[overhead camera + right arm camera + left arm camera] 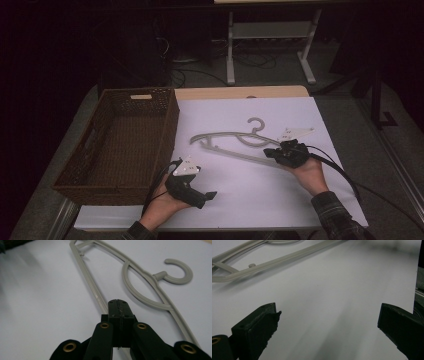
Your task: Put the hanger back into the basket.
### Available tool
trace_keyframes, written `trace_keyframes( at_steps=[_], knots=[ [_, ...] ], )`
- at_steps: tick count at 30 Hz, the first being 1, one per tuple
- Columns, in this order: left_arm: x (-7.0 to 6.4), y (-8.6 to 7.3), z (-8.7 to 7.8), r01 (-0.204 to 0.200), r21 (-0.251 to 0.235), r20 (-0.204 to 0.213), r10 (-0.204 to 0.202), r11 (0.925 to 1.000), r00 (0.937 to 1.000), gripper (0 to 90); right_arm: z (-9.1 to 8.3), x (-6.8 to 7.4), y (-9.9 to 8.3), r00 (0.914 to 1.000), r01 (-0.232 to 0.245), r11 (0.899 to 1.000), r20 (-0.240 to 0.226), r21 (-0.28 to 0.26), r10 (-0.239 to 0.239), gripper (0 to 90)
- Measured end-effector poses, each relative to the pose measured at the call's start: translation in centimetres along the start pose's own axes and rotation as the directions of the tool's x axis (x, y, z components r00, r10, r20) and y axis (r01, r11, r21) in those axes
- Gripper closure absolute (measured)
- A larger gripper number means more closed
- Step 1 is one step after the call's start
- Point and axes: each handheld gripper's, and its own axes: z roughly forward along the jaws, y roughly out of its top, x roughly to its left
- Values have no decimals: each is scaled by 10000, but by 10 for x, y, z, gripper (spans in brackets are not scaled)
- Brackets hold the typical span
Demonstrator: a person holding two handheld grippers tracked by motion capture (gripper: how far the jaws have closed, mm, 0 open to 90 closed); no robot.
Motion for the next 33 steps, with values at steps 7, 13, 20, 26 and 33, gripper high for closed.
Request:
trace_keyframes(
  at_steps=[7,13,20,26,33],
  knots=[
    [0,0,0,12,-5,22,-12,10000,10000,24,19,1,1,10000,80,9989,29,461,-82,895],
    [1,0,0,12,-25,-1,-12,10000,10000,24,28,3,-3,9998,197,9959,-18,888,-196,895],
    [0,0,-1,2,-16,-10,-2,10000,10000,23,32,3,-7,9998,215,9938,9,1091,-217,895],
    [0,0,-1,-17,-39,29,17,10000,10000,58,37,4,-10,9998,181,9928,0,1188,-182,897],
    [2,4,2,134,-17,-108,-135,9999,9999,58,37,5,-11,9999,113,9931,49,1166,-119,898]
  ],
)
